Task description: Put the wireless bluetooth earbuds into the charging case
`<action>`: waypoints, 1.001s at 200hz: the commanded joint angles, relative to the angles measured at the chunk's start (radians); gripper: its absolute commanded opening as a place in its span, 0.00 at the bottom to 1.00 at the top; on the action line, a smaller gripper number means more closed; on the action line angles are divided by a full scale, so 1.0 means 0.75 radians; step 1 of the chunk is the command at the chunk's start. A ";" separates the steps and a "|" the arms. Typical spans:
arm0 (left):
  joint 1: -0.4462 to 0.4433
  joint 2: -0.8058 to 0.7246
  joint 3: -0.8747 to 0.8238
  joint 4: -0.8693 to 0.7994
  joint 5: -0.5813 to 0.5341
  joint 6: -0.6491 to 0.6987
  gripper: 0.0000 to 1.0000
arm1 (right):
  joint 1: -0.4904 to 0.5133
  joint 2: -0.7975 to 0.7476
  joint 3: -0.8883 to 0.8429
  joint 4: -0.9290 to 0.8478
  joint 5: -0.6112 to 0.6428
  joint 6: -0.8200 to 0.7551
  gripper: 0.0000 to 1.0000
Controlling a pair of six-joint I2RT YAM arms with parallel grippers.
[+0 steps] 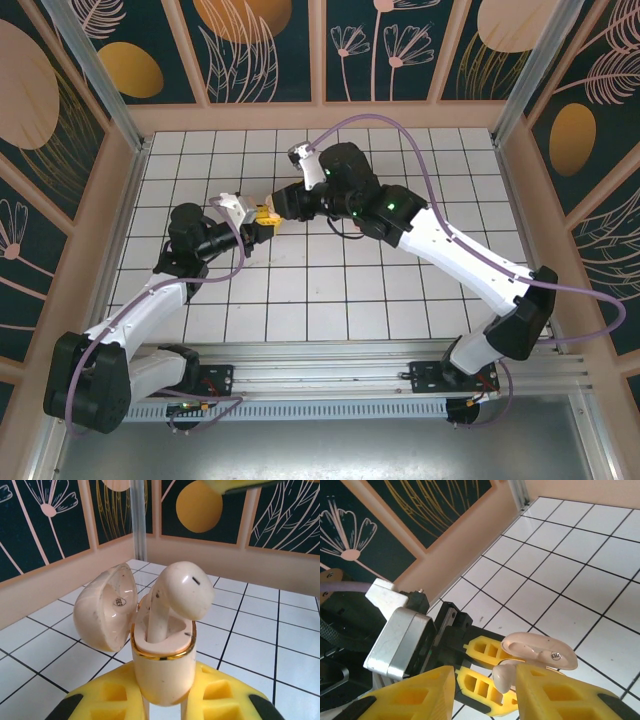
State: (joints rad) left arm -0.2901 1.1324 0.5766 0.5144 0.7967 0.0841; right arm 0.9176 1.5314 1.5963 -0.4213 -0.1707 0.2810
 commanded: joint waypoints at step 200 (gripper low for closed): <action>-0.008 -0.018 0.052 -0.050 -0.017 0.051 0.02 | 0.040 0.279 0.333 -0.384 0.115 0.009 0.24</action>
State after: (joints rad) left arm -0.2905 1.1324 0.5888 0.4660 0.7769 0.1051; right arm 0.9409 1.7218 1.8137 -0.6895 -0.0944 0.2951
